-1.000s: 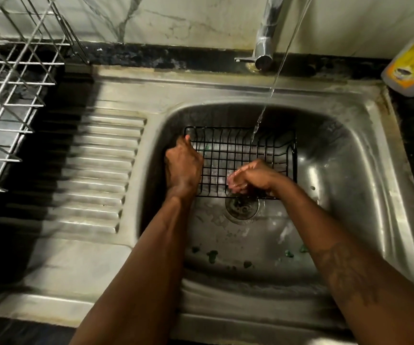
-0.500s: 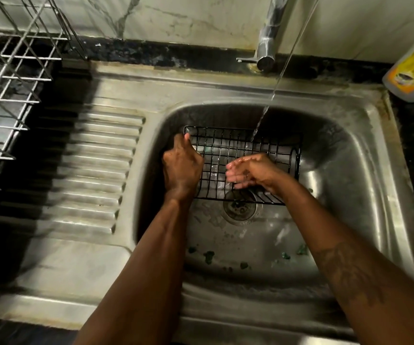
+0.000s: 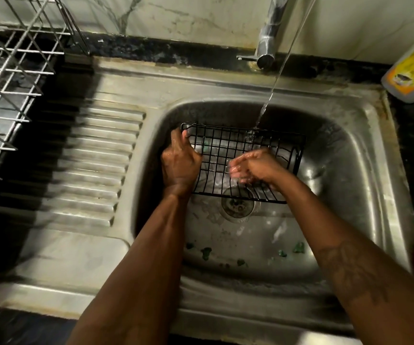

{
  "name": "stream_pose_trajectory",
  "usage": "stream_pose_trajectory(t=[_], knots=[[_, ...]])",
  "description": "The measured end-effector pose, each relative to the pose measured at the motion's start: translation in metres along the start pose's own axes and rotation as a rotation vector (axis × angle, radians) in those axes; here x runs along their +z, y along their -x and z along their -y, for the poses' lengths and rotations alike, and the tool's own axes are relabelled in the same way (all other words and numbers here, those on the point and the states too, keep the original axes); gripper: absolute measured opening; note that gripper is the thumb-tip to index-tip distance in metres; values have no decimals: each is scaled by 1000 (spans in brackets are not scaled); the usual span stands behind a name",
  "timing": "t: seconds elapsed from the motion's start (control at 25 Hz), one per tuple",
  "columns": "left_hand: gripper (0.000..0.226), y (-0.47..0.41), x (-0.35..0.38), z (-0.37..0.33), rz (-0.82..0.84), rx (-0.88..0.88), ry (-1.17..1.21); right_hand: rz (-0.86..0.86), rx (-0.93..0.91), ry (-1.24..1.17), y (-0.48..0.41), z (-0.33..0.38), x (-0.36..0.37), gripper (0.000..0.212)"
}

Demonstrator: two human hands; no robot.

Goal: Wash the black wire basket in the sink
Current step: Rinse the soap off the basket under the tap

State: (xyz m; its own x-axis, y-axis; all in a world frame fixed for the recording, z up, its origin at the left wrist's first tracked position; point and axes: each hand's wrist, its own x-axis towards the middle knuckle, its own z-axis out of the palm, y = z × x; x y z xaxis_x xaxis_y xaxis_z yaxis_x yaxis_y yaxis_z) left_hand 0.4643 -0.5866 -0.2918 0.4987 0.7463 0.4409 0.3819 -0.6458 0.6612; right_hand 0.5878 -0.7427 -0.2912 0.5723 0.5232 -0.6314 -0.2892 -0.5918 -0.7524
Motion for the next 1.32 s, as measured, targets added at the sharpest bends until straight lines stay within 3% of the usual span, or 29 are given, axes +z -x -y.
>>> stream_pose_trajectory(t=[0.12,0.2,0.4,0.56,0.64,0.76,0.84,1.04,1.2,1.32], knots=[[31,-4,-1,0,23,30,-132,-286,-54,-234,-4,8,-4,30],[32,-8,-3,1,23,113,-237,-297,-77,-262,-6,7,0,31],[27,-16,-18,-11,-7,141,-124,-107,-43,-253,-2,10,-3,35],[37,-23,-25,-19,39,94,-173,-350,-261,-292,-12,16,-4,28],[37,-26,-32,-20,37,165,-209,-330,-207,-307,-14,13,4,28],[31,-29,-38,-20,27,205,-188,-25,73,69,-10,8,11,22],[26,-28,-37,-21,2,217,-161,116,78,354,-7,14,2,21],[28,-26,-27,-14,-81,289,-122,-434,-275,278,-7,18,-8,34],[28,-24,-17,-6,-138,294,-152,-154,-33,447,-13,-2,6,37],[26,-21,-12,-6,-191,299,-137,-238,-154,408,-10,-1,-2,34]])
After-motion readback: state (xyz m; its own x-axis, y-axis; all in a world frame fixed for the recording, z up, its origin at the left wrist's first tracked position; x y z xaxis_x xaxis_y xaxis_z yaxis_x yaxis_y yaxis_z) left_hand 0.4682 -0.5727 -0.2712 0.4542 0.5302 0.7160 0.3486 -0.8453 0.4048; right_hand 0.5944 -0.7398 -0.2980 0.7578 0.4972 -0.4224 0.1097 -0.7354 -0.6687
